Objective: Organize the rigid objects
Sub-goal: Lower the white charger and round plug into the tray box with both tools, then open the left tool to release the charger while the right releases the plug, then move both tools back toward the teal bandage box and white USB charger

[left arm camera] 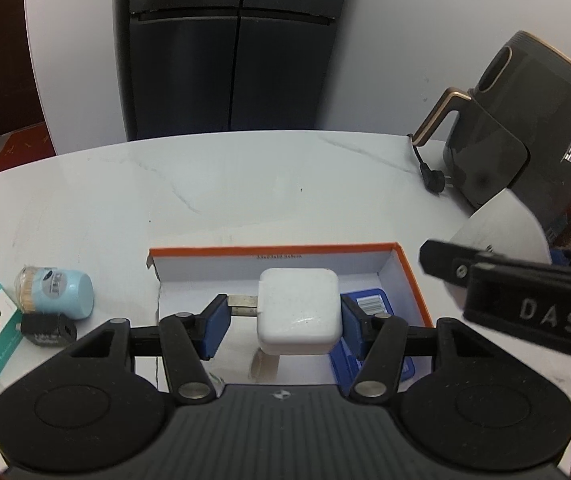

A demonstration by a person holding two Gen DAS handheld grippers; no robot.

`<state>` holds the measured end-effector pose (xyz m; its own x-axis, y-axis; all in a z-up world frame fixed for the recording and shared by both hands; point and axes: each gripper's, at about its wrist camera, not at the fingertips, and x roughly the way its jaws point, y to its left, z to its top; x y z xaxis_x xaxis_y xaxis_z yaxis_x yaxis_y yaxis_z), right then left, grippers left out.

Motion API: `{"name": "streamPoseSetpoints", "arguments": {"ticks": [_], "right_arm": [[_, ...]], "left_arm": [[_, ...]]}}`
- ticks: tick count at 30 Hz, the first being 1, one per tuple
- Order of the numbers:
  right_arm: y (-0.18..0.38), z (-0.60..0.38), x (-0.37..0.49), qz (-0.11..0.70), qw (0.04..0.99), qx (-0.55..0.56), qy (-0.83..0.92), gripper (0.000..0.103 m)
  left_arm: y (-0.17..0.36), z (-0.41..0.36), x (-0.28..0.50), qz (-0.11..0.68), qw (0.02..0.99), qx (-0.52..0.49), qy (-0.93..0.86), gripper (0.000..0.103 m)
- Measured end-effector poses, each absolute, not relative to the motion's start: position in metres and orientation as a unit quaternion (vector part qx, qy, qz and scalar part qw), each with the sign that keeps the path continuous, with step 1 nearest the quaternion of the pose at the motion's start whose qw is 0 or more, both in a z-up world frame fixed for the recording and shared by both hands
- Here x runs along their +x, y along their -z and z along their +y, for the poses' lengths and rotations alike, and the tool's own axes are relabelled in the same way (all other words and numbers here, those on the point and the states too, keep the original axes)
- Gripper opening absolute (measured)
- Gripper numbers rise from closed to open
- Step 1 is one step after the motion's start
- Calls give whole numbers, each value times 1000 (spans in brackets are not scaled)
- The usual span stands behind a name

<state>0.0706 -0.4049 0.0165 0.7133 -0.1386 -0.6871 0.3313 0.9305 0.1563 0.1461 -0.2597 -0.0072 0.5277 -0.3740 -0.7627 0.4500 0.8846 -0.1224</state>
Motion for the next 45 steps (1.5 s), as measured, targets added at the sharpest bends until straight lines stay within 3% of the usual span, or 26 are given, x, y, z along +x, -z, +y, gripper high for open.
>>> {"name": "streamPoseSetpoints", "arguments": {"ticks": [10,19,23,31,35,45], "right_arm": [[-1,-409,90,367,911,148,117,87],[-19,-424,54,331,918,157,150,88],[-25,-423,36,319,922,155,156,88],[-34,-410,14,312,924,155,158,88],[-38,-397,7,311,926,153,152,88],[-46,-348,-7,318,928,148,123,89]], "left_arm": [[16,-260,157,435,869,46,229,58],[24,-274,159,445,860,38,246,58],[23,-279,153,444,856,35,260,72],[7,-265,130,436,861,30,259,82],[-3,-248,116,433,866,32,249,94],[-17,-189,91,431,880,22,198,99]]}}
